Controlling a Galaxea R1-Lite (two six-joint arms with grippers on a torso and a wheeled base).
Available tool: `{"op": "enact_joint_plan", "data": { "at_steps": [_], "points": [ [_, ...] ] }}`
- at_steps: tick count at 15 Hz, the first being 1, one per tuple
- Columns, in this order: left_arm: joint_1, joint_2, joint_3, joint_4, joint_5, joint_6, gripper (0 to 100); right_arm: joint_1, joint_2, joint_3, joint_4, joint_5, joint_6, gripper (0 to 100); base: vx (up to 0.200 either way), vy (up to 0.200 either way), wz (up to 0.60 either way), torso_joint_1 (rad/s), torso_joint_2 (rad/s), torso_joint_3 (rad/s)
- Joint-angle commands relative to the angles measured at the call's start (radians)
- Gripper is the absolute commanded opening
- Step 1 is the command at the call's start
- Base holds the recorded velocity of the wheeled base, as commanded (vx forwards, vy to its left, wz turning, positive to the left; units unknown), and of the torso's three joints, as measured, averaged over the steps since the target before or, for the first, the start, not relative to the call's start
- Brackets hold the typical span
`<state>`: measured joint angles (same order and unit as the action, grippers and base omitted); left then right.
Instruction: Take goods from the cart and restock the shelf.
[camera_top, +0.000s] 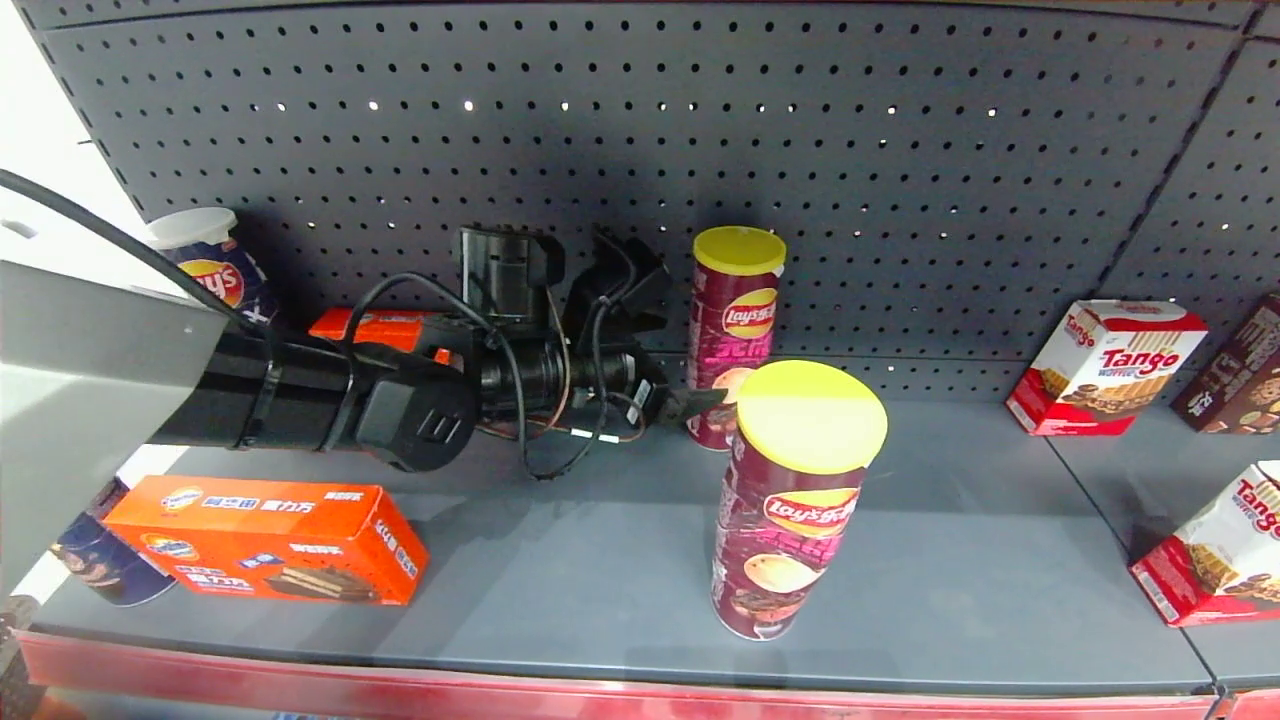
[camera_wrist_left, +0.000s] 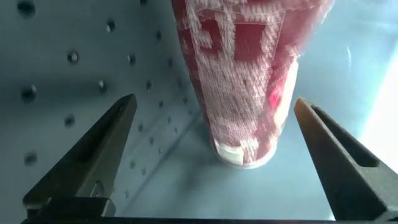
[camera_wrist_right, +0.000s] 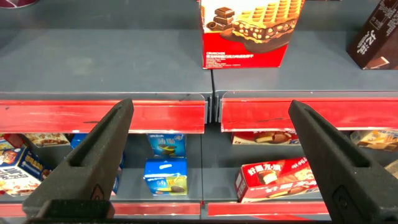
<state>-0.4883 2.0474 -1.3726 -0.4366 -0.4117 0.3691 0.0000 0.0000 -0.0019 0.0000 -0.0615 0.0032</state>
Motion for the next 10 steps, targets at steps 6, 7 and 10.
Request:
{"op": "enact_joint_plan", "data": {
  "at_steps": [6, 7, 10],
  "points": [
    [0.013, -0.058, 0.098, -0.076, 0.068, -0.006, 100, 0.000, 0.000, 0.000, 0.000, 0.000, 0.000, 100, 0.000, 0.000, 0.00, 0.000, 0.00, 0.000],
    [0.011, -0.056, 0.095, -0.076, 0.085, -0.006, 100, 0.000, 0.000, 0.000, 0.000, 0.000, 0.000, 100, 0.000, 0.000, 0.00, 0.000, 0.00, 0.000],
    [0.011, -0.056, 0.093, -0.077, 0.134, -0.013, 100, 0.000, 0.000, -0.001, 0.000, 0.000, 0.000, 100, 0.000, 0.000, 0.00, 0.000, 0.00, 0.000]
  ]
}}
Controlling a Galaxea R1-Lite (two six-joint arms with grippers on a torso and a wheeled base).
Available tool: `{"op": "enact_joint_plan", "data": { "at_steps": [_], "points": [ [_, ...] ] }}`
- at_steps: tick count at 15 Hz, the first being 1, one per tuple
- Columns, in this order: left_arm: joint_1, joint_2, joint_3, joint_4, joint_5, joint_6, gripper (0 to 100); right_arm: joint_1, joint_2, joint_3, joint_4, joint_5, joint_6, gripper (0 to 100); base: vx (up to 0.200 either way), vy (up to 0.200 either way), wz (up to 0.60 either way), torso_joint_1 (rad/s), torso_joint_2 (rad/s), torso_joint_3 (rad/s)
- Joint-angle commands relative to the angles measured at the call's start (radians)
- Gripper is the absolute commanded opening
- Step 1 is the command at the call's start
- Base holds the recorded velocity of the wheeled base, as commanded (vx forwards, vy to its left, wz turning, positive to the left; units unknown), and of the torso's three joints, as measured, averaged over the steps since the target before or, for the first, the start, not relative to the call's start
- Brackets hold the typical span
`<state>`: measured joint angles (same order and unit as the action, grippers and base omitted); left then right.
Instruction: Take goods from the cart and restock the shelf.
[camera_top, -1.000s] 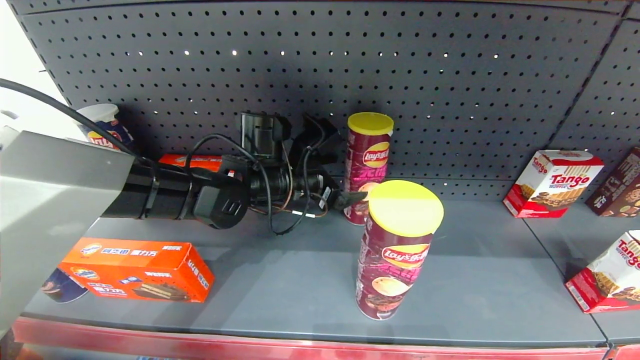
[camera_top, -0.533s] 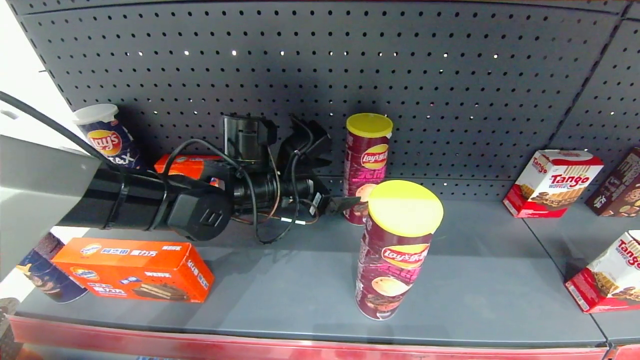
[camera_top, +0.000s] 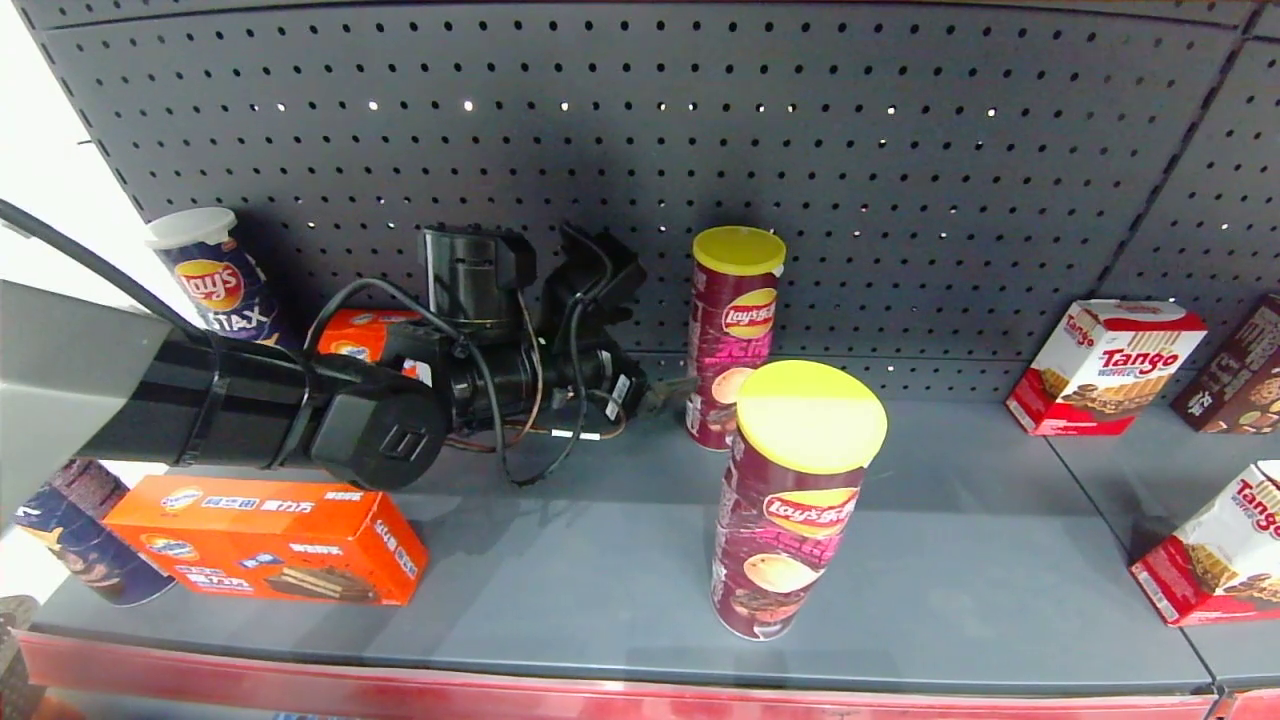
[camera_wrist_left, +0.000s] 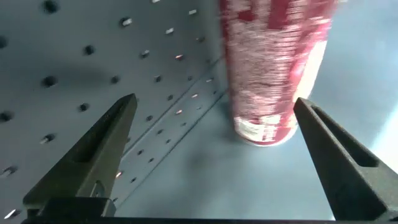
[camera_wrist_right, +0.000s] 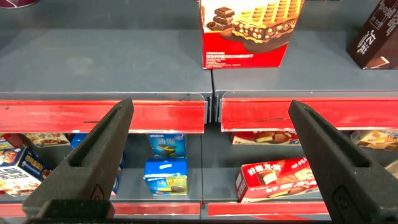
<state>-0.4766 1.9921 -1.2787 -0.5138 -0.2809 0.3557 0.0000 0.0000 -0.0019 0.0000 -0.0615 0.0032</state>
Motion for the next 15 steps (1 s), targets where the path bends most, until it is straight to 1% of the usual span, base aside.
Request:
{"op": "enact_joint_plan", "data": {
  "at_steps": [1, 4, 5, 7, 8, 10, 15],
  "points": [
    [0.001, -0.001, -0.001, 0.000, 0.006, -0.006, 100, 0.000, 0.000, 0.000, 0.000, 0.000, 0.000, 100, 0.000, 0.000, 0.00, 0.000, 0.00, 0.000],
    [0.006, -0.001, -0.001, 0.000, 0.022, -0.006, 100, 0.000, 0.000, 0.000, 0.000, 0.000, 0.000, 100, 0.000, 0.000, 0.00, 0.000, 0.00, 0.000],
    [0.012, 0.001, -0.007, 0.000, 0.034, -0.011, 100, 0.000, 0.000, 0.000, 0.000, 0.000, 0.000, 100, 0.000, 0.000, 0.00, 0.000, 0.00, 0.000],
    [0.012, 0.004, -0.013, 0.000, 0.052, -0.035, 100, 0.000, 0.000, 0.000, 0.000, 0.000, 0.000, 100, 0.000, 0.000, 0.00, 0.000, 0.00, 0.000],
    [0.010, 0.007, -0.021, -0.002, 0.065, -0.043, 100, 0.000, 0.000, 0.000, 0.000, 0.000, 0.000, 100, 0.000, 0.000, 0.00, 0.000, 0.00, 0.000],
    [0.009, 0.014, -0.024, -0.014, 0.068, -0.055, 100, 0.000, 0.000, 0.000, 0.000, 0.000, 0.000, 100, 0.000, 0.000, 0.00, 0.000, 0.00, 0.000],
    [0.007, 0.011, 0.001, -0.014, 0.057, -0.049, 100, 0.000, 0.000, -0.001, 0.000, 0.000, 0.000, 100, 0.000, 0.000, 0.00, 0.000, 0.00, 0.000]
  ]
}}
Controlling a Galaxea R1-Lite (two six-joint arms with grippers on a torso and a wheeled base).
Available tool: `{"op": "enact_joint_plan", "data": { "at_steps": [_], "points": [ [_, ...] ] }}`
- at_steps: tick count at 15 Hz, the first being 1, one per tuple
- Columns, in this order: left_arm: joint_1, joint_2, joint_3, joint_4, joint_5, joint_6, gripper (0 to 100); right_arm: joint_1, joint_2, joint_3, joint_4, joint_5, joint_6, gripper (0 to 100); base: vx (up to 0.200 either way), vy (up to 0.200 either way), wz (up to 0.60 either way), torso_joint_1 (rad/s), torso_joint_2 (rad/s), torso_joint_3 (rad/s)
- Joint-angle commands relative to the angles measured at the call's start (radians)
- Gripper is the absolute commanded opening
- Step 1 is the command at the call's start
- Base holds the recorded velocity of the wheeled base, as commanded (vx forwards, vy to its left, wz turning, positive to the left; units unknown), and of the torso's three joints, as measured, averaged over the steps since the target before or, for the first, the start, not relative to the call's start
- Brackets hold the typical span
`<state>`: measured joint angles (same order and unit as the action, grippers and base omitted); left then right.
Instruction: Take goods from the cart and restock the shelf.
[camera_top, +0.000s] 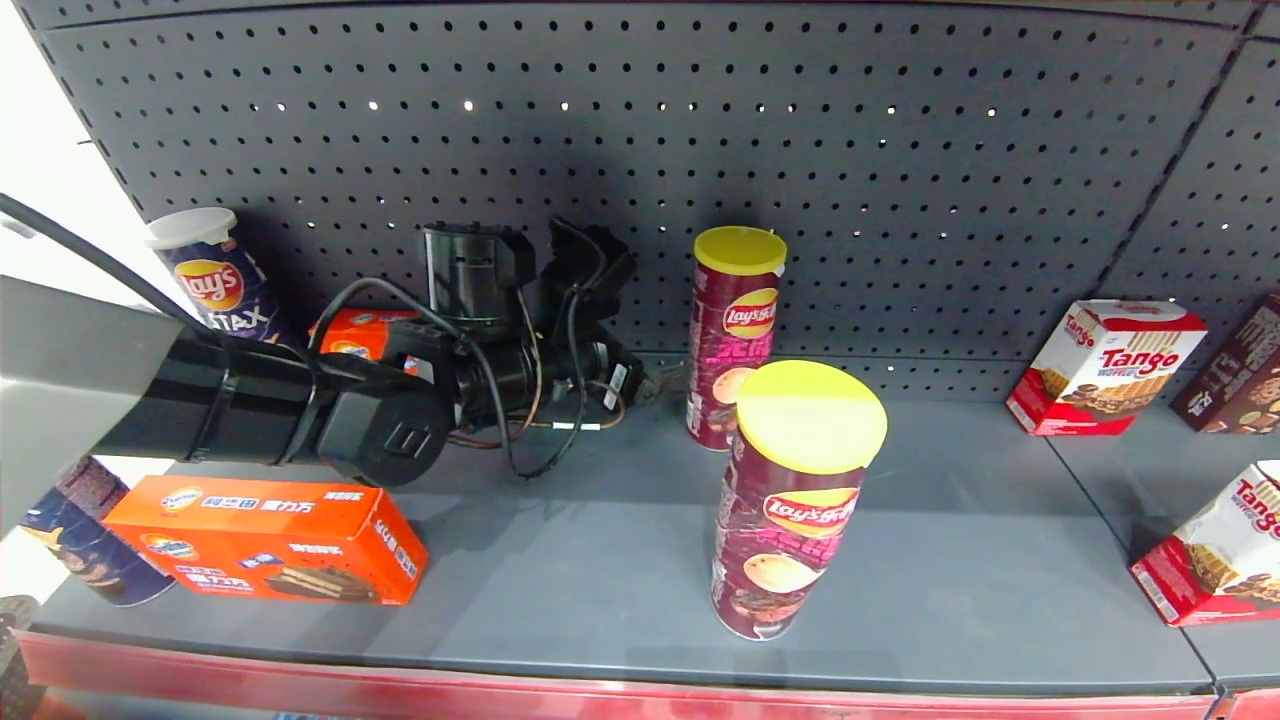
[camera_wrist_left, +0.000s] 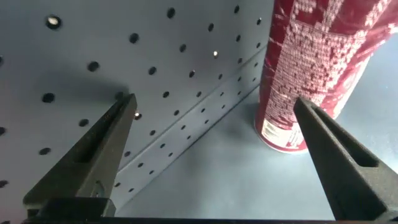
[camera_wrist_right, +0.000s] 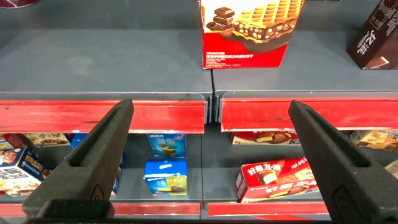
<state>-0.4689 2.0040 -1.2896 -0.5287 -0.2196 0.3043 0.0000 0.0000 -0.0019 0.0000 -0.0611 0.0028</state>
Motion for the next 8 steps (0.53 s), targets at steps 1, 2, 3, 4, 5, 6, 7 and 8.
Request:
{"op": "enact_joint_plan", "data": {
  "at_steps": [1, 2, 3, 4, 5, 6, 7, 8],
  "points": [
    [0.000, -0.001, 0.012, 0.001, -0.004, 0.003, 100, 0.000, 0.000, -0.001, 0.000, 0.000, 0.000, 100, 0.000, 0.000, 0.00, 0.000, 0.00, 0.000],
    [0.001, -0.018, 0.041, 0.001, -0.007, 0.006, 100, 0.000, 0.000, -0.001, 0.000, 0.000, 0.000, 100, 0.000, 0.000, 0.00, 0.000, 0.00, 0.000],
    [0.001, -0.025, 0.058, 0.000, -0.015, 0.006, 100, 0.000, 0.000, -0.001, 0.000, 0.000, 0.000, 100, 0.000, 0.000, 0.00, 0.000, 0.00, 0.000],
    [0.001, -0.036, 0.075, 0.000, -0.043, 0.006, 100, 0.000, 0.000, 0.000, 0.000, 0.000, 0.000, 100, 0.000, 0.000, 0.00, 0.000, 0.00, 0.000],
    [0.001, -0.048, 0.088, 0.001, -0.072, 0.007, 100, 0.000, 0.000, 0.000, 0.000, 0.000, 0.000, 100, 0.000, 0.000, 0.00, 0.000, 0.00, 0.000],
    [0.000, -0.050, 0.082, 0.000, -0.073, 0.012, 100, 0.000, 0.000, 0.000, 0.000, 0.000, 0.000, 100, 0.000, 0.000, 0.00, 0.000, 0.00, 0.000],
    [0.000, -0.050, 0.079, 0.000, -0.070, 0.013, 100, 0.000, 0.000, 0.000, 0.000, 0.000, 0.000, 100, 0.000, 0.000, 0.00, 0.000, 0.00, 0.000],
    [-0.002, -0.042, 0.067, 0.001, -0.058, 0.013, 100, 0.000, 0.000, 0.000, 0.000, 0.000, 0.000, 100, 0.000, 0.000, 0.00, 0.000, 0.00, 0.000]
  ]
}}
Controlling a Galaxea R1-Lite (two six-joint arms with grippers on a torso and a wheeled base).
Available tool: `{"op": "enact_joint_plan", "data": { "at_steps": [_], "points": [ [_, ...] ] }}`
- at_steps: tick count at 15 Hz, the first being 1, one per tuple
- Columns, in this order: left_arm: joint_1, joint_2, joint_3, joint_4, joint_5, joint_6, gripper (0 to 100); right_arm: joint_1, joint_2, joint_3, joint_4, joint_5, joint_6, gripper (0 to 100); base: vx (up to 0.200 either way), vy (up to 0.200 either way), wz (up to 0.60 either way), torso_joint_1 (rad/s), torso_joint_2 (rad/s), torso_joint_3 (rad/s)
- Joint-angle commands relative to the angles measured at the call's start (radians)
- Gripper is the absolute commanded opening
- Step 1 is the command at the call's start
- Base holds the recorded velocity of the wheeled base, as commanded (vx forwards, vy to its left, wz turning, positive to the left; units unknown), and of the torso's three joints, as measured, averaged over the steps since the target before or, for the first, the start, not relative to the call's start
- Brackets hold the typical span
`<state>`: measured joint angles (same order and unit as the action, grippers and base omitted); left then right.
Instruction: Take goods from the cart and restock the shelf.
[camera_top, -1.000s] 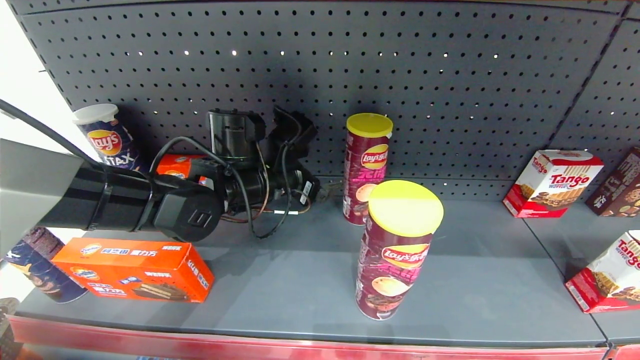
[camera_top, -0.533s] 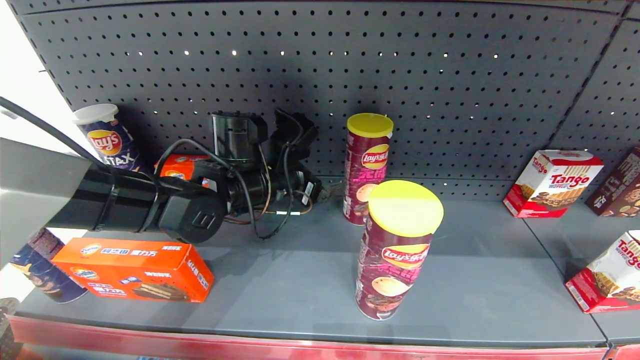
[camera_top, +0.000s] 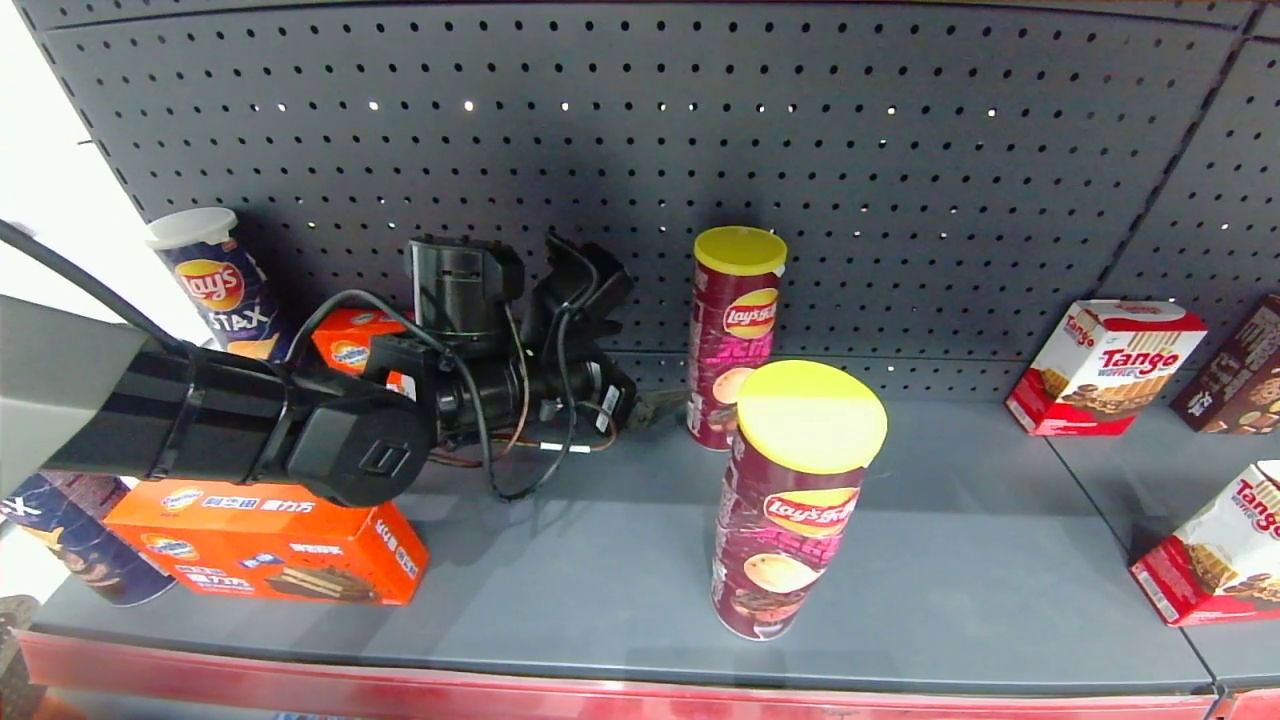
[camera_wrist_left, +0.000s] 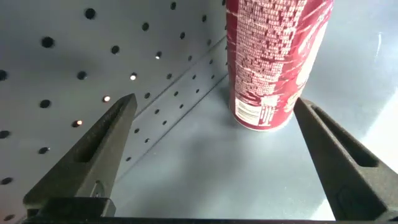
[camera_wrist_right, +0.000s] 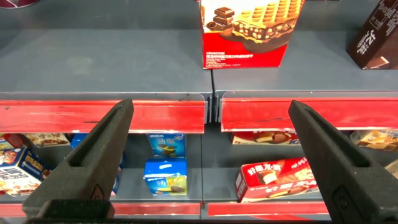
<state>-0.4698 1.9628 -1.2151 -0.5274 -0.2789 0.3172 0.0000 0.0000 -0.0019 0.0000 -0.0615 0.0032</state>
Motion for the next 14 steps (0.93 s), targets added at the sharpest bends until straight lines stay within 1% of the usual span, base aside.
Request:
{"op": "enact_joint_plan", "data": {
  "at_steps": [1, 3, 7, 8, 12, 14],
  "points": [
    [-0.003, 0.011, -0.017, 0.000, 0.014, -0.001, 100, 0.000, 0.000, 0.000, 0.000, 0.000, 0.000, 100, 0.000, 0.000, 0.00, 0.000, 0.00, 0.000],
    [-0.009, 0.034, -0.047, 0.000, 0.038, -0.001, 100, 0.000, 0.000, -0.001, 0.000, 0.000, 0.000, 100, 0.000, 0.000, 0.00, 0.000, 0.00, 0.000],
    [-0.012, 0.051, -0.072, 0.000, 0.044, -0.003, 100, 0.000, 0.000, 0.000, 0.000, 0.000, 0.000, 100, 0.000, 0.000, 0.00, 0.000, 0.00, 0.000],
    [-0.012, 0.059, -0.072, 0.000, 0.057, -0.004, 100, 0.000, 0.000, 0.000, 0.000, 0.000, 0.000, 100, 0.000, 0.000, 0.00, 0.000, 0.00, 0.000],
    [-0.003, 0.057, -0.069, 0.000, 0.072, -0.010, 100, 0.000, 0.000, 0.000, 0.000, 0.000, 0.000, 100, 0.000, 0.000, 0.00, 0.000, 0.00, 0.000],
    [-0.003, 0.047, -0.049, -0.002, 0.076, -0.010, 100, 0.000, 0.000, 0.000, 0.000, 0.000, 0.000, 100, 0.000, 0.000, 0.00, 0.000, 0.00, 0.000]
  ]
}}
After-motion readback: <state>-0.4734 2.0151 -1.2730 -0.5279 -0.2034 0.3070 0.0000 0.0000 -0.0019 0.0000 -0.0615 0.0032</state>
